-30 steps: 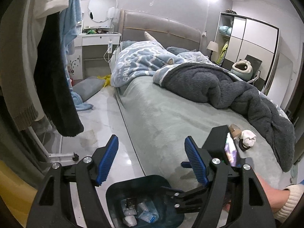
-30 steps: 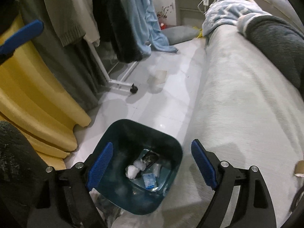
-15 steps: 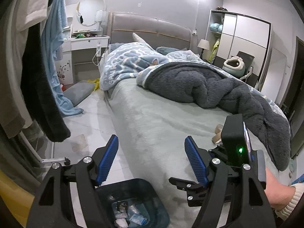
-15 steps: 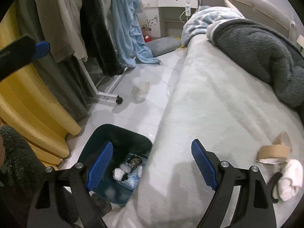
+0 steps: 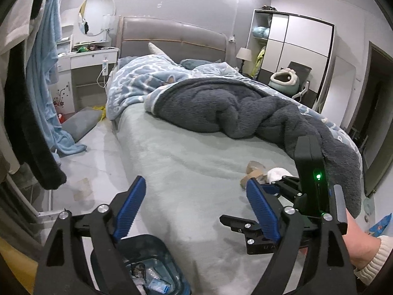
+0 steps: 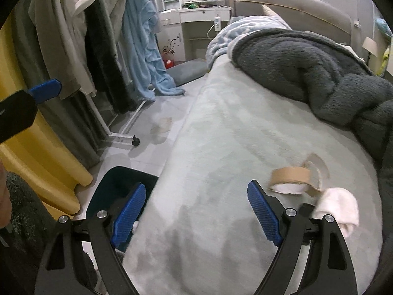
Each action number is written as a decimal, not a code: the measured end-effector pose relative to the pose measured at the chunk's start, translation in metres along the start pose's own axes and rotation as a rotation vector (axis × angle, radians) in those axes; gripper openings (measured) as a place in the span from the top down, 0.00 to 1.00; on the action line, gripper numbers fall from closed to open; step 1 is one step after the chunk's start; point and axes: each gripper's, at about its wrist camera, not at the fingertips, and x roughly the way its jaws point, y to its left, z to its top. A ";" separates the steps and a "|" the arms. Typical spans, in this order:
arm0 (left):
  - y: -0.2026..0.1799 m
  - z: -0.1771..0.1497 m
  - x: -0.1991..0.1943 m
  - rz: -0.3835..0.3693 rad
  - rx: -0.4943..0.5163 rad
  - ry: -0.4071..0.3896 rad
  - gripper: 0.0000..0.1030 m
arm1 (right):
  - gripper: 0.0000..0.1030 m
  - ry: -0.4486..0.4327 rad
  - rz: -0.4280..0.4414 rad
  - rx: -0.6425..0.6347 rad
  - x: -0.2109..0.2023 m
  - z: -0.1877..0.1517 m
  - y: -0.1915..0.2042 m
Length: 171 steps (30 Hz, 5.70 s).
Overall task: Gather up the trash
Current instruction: 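Move both grippers back over the bed toward the remaining trash, then grasp the white towel ball with the right gripper while the left grasps a brown tape roll, then lift the towel ball with the right gripper while the left lifts the tape roll, then carry the towel ball with the right gripper while the left carries the tape roll to the bin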
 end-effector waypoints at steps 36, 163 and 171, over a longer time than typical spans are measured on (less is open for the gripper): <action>-0.057 0.012 0.066 -0.146 0.137 0.044 0.04 | 0.11 -0.080 -0.087 0.128 -0.050 -0.025 -0.103; -0.033 -0.045 0.078 -0.075 0.034 0.294 0.79 | 0.64 -0.131 0.033 0.252 -0.068 -0.030 -0.077; -0.015 -0.056 0.077 -0.021 -0.018 0.338 0.79 | 0.64 -0.130 0.048 0.212 -0.069 -0.033 -0.050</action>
